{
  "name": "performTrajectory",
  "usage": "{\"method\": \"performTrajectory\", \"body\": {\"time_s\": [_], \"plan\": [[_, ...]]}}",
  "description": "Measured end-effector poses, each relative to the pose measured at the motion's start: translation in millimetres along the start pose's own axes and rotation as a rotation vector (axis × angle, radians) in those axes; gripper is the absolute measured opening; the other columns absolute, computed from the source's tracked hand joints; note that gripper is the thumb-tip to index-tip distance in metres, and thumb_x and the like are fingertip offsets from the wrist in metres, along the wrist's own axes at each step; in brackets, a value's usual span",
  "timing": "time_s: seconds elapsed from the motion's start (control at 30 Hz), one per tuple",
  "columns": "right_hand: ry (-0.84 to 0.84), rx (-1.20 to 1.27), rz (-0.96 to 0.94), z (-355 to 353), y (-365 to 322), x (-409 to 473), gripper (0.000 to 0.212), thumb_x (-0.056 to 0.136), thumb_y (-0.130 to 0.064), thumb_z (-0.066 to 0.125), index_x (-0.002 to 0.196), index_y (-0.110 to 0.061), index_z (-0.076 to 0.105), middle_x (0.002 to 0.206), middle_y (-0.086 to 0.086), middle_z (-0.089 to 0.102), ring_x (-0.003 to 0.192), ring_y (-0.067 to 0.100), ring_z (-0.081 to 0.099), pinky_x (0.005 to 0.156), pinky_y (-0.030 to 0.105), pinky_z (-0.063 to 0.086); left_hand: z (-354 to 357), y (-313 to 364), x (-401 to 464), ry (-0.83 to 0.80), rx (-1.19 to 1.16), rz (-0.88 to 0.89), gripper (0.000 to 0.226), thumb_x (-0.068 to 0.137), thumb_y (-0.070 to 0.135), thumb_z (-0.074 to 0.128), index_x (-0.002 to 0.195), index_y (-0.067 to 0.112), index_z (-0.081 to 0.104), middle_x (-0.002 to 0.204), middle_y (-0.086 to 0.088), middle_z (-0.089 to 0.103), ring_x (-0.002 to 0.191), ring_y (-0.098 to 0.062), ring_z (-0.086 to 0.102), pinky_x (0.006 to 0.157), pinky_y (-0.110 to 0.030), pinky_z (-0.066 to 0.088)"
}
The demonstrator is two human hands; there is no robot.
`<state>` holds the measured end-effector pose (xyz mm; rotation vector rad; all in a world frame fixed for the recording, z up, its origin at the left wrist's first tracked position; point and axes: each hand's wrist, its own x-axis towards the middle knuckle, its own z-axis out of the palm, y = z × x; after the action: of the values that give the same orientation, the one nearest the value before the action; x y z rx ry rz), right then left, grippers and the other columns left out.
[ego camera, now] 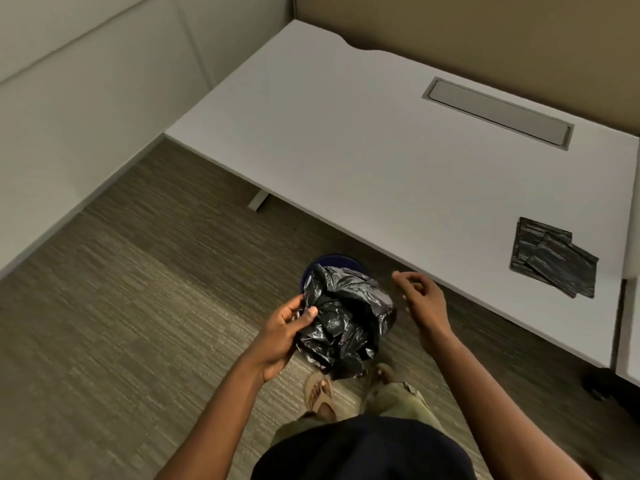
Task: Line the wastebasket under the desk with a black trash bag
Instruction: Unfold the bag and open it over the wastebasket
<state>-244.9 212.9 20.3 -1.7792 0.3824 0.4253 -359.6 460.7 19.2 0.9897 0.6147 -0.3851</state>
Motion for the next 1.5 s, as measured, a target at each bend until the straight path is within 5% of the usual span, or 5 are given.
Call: {"method": "performTrajectory", "body": {"time_s": [0.23, 0.8, 0.93, 1.2, 1.5], "plan": [[-0.478, -0.381, -0.041, 19, -10, -45, 0.087, 0.062, -0.085, 0.073, 0.134, -0.039, 0.059, 0.12, -0.013, 0.069, 0.108, 0.007, 0.068, 0.093, 0.033, 0.058, 22, -15, 6, 0.037, 0.002, -0.012, 0.039, 0.098, 0.019, 0.065, 0.137, 0.017, 0.063, 0.126, -0.017, 0.075, 0.118, -0.033, 0.072, 0.097, -0.044, 0.06], [-0.273, 0.447, 0.337, -55, 11, 16, 0.022, 0.102, -0.016, 0.059, 0.122, -0.009, 0.065, 0.093, 0.006, 0.082, 0.077, 0.019, 0.078, 0.059, 0.028, 0.063, -25, -37, 23, 0.313, 0.054, -0.011, 0.066, 0.072, 0.007, 0.087, 0.134, 0.012, 0.065, 0.128, -0.015, 0.073, 0.108, -0.029, 0.075, 0.077, -0.033, 0.062], [-0.408, 0.547, 0.375, -82, 17, 34, 0.092, 0.036, -0.034, 0.103, 0.119, -0.012, 0.071, 0.083, -0.001, 0.082, 0.071, 0.013, 0.079, 0.061, 0.028, 0.064, -71, -28, 14, 0.358, 0.306, -0.012, 0.042, 0.086, -0.008, 0.074, 0.124, 0.008, 0.069, 0.118, -0.015, 0.074, 0.095, -0.022, 0.072, 0.071, -0.022, 0.06], [-0.437, 0.513, 0.382, -90, 30, 36, 0.067, 0.016, -0.033, 0.107, 0.079, -0.023, 0.086, 0.084, 0.008, 0.079, 0.064, 0.016, 0.076, 0.055, 0.029, 0.062, -135, -16, 17, 0.352, 0.51, -0.036, 0.037, 0.08, 0.003, 0.082, 0.116, 0.002, 0.074, 0.1, -0.008, 0.079, 0.103, -0.028, 0.069, 0.08, -0.029, 0.053], [-0.264, 0.199, 0.27, -39, 63, 11, 0.028, 0.094, -0.027, 0.065, 0.115, -0.009, 0.068, 0.108, 0.016, 0.077, 0.088, 0.027, 0.077, 0.069, 0.035, 0.062, -113, -24, 49, 0.509, 0.791, 0.102, 0.079, 0.081, 0.026, 0.088, 0.151, 0.029, 0.052, 0.153, -0.002, 0.054, 0.143, -0.021, 0.049, 0.113, -0.04, 0.043]]}}
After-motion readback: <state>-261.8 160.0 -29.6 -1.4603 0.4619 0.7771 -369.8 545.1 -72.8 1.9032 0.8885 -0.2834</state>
